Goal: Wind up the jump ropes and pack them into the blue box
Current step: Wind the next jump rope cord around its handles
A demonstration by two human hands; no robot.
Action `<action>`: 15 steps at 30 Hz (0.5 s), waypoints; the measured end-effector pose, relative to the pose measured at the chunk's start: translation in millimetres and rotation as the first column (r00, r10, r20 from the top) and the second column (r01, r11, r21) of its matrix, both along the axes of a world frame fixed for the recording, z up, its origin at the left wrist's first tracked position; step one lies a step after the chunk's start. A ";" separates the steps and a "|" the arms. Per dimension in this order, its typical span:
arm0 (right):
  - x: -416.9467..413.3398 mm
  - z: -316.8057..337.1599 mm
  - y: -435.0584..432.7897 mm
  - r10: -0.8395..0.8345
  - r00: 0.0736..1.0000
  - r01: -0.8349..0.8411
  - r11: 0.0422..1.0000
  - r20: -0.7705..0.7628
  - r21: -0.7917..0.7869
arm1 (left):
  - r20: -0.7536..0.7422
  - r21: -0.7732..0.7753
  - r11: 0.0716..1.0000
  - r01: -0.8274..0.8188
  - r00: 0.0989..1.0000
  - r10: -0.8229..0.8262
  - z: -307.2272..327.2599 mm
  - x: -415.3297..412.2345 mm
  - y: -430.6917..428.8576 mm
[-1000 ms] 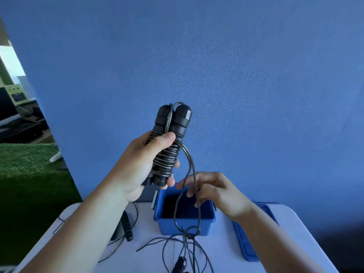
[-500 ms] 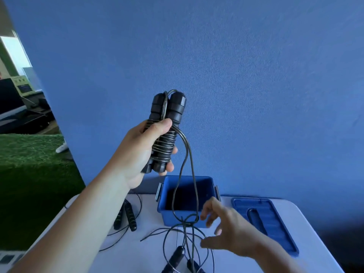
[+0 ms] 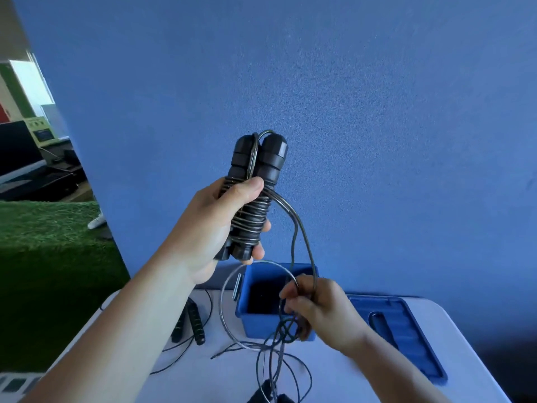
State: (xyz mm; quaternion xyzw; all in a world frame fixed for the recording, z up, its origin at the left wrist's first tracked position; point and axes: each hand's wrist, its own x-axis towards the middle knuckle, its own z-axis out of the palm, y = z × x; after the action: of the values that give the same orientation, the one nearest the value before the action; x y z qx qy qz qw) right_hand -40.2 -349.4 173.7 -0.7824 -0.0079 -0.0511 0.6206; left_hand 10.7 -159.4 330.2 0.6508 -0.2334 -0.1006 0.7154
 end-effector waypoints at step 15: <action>-5.4 -17.0 -15.5 0.213 0.975 -0.129 0.768 -0.060 0.627 | -0.008 -0.058 0.997 -0.054 0.999 0.054 2.7 4.0 0.2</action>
State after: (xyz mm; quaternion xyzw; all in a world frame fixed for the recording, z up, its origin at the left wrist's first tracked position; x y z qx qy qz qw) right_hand -45.6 -364.9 156.7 -0.5331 -0.0224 0.0561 0.8439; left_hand 14.7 -159.2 332.9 0.6356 -0.2161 -0.0767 0.7372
